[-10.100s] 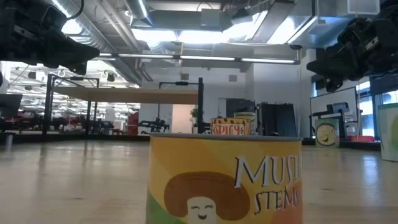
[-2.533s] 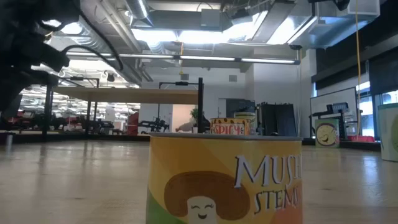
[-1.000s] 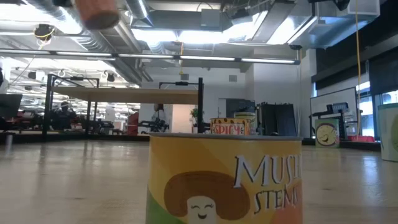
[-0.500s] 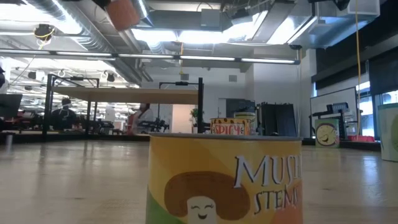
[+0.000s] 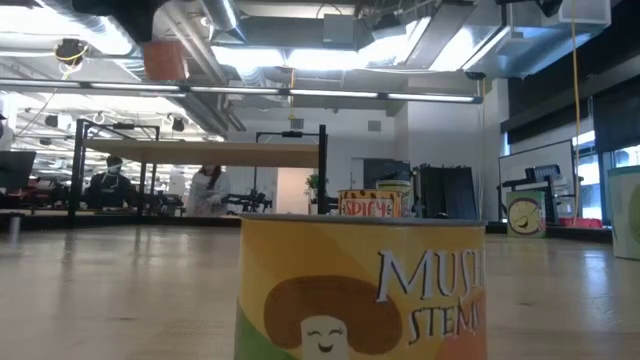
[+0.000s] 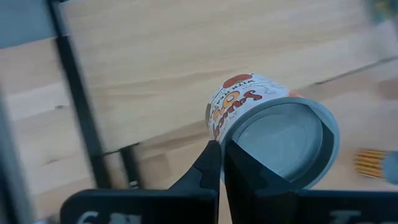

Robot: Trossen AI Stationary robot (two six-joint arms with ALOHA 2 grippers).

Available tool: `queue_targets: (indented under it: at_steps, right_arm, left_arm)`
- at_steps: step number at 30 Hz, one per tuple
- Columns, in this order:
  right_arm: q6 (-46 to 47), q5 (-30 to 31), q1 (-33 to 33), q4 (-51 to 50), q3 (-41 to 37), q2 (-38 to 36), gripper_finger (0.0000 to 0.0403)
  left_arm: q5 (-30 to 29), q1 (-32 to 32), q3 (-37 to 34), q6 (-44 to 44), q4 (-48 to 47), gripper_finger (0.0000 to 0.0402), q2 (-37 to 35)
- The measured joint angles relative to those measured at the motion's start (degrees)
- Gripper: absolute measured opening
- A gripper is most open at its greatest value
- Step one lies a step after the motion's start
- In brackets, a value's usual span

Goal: Pick and place cans onto a shelf
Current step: Put the canned meatballs on the shelf

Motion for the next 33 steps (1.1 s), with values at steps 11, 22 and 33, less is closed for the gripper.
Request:
queue_targets:
  at_steps: [11, 22, 33]
  right_arm:
    - [0.0, 0.0, 0.0, 0.0, 0.0, 0.0, 0.0016]
    - [0.0, 0.0, 0.0, 0.0, 0.0, 0.0, 0.0016]
    - [0.0, 0.0, 0.0, 0.0, 0.0, 0.0, 0.0016]
  left_arm:
    - [1.5, 12.0, 0.0, 12.8, -0.4, 0.0000, 6.5]
    - [4.1, 20.2, 0.0, 22.7, -1.5, 0.0000, 13.0]
    - [4.7, 24.0, 0.0, 25.3, -1.5, 0.0000, 14.4]
